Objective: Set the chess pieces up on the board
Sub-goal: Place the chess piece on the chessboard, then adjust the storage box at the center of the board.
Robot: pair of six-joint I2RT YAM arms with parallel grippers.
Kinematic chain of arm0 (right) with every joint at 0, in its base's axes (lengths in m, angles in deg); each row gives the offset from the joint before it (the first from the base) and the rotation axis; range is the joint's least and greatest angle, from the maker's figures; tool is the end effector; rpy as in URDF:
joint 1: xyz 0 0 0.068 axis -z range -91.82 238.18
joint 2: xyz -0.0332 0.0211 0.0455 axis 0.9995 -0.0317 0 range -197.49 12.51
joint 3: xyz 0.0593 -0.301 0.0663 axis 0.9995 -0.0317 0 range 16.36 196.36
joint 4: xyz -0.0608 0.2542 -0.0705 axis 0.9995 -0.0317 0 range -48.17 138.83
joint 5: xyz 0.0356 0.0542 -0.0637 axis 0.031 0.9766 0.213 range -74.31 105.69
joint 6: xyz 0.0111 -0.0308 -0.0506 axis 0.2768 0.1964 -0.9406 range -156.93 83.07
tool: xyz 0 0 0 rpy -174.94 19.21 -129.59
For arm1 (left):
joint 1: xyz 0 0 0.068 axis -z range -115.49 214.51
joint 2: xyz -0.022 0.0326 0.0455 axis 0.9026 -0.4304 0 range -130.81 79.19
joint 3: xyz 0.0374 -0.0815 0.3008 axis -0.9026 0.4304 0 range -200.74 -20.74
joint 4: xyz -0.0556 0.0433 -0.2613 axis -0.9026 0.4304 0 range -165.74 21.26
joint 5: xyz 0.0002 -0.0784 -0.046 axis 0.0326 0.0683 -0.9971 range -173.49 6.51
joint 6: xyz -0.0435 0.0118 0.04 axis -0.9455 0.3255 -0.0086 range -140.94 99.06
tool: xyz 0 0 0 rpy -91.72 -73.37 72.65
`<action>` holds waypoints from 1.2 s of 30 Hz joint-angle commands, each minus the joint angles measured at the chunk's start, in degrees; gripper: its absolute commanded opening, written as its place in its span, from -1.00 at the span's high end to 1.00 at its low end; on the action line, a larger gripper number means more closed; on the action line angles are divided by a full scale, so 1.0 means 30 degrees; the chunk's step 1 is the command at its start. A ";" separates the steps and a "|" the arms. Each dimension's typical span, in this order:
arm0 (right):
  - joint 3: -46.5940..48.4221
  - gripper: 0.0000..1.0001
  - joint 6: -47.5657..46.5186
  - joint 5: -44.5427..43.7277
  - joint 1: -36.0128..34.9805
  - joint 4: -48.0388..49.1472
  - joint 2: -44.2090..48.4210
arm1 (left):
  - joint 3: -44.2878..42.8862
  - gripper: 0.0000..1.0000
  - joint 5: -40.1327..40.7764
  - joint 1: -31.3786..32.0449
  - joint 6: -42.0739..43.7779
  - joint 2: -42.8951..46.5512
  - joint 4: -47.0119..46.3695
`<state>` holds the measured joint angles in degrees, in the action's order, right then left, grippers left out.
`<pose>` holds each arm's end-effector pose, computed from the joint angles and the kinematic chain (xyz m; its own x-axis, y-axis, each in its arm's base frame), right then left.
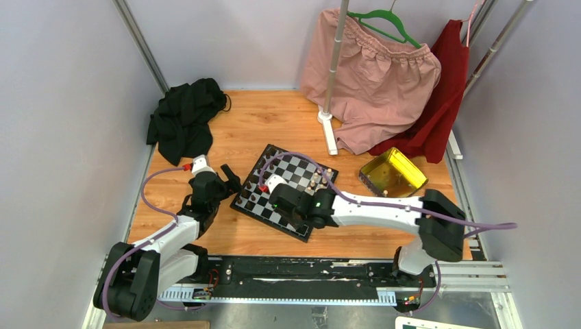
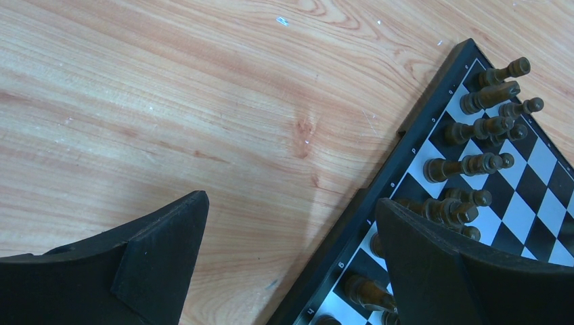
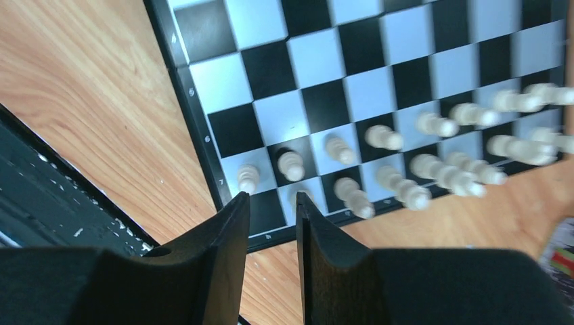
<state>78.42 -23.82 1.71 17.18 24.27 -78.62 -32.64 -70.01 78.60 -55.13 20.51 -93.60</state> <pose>0.1233 0.3250 0.2538 -0.4528 -0.6392 -0.6216 -0.7887 0.6123 -0.0550 0.1787 -0.0342 0.1738 -0.4098 -0.4606 -0.7874 -0.2313 0.8874 -0.3988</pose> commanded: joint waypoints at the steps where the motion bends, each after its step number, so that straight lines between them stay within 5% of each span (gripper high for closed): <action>1: 0.1428 0.30 -0.0601 -0.3236 0.0160 -0.0868 0.2853 | -0.0549 -1.00 0.0272 0.0226 0.0265 -0.0042 -0.0445; 6: 0.0519 0.30 -0.0706 -0.5690 0.2555 -0.1041 0.5457 | -0.0576 -1.00 0.0328 0.0212 0.0265 -0.0127 -0.0431; 15: -0.2963 0.30 -0.1308 -0.3168 1.0401 -0.0648 0.7661 | -0.0689 -1.00 0.0556 0.0226 0.0138 -0.0239 -0.0431; 36: -0.3487 0.29 0.0376 -0.0297 1.6159 -0.0845 0.3433 | -0.1191 -1.00 -0.0125 0.0226 0.0460 -0.1153 -0.0401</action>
<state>67.82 -24.17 -2.35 63.87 21.96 -65.83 -34.89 -70.41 78.70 -54.70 17.08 -93.60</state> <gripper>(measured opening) 0.352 0.997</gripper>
